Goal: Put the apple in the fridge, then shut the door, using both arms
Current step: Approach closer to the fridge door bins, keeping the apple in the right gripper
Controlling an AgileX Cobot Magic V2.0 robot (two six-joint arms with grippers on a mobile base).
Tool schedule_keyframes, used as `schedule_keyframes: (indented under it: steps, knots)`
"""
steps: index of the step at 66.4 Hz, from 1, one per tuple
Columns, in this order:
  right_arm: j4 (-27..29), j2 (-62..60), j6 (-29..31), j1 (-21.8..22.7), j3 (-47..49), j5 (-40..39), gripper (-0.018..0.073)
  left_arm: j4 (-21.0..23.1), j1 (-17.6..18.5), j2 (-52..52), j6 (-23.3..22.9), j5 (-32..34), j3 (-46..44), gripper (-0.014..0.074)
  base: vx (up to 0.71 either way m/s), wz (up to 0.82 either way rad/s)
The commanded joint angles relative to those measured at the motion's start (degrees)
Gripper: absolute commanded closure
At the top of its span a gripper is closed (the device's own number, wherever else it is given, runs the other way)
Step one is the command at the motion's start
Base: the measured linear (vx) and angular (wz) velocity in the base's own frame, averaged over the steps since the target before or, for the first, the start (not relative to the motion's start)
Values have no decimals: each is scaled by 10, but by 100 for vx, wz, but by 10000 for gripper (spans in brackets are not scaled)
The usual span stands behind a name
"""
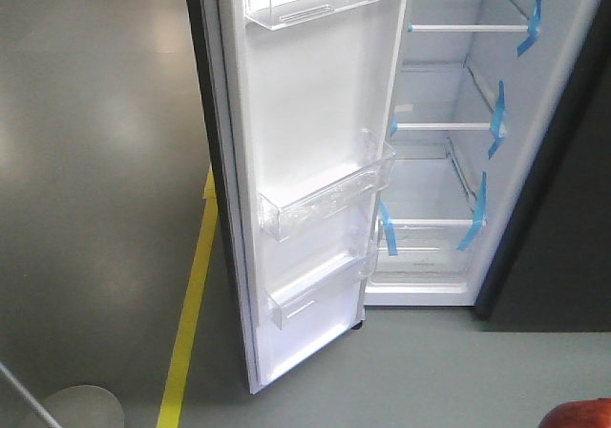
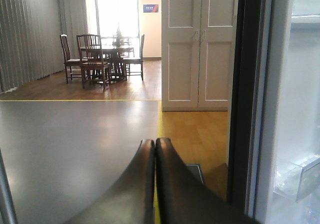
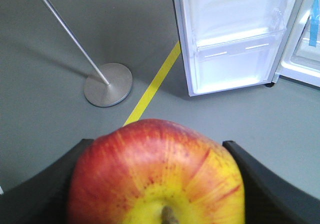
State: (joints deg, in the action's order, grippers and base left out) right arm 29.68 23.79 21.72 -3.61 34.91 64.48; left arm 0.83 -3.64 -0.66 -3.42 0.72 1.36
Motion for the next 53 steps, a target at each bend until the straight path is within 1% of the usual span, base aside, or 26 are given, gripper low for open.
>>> schedule_keyframes:
  steps: [1, 53]
  knots:
    - [21, 5, 4, 2, 15, -32, 462, 1, 2, -8, -5, 44, -9, 603, 8, -1]
    - [21, 5, 4, 2, 15, -32, 462, 1, 2, -8, -5, 44, -9, 603, 6, -2]
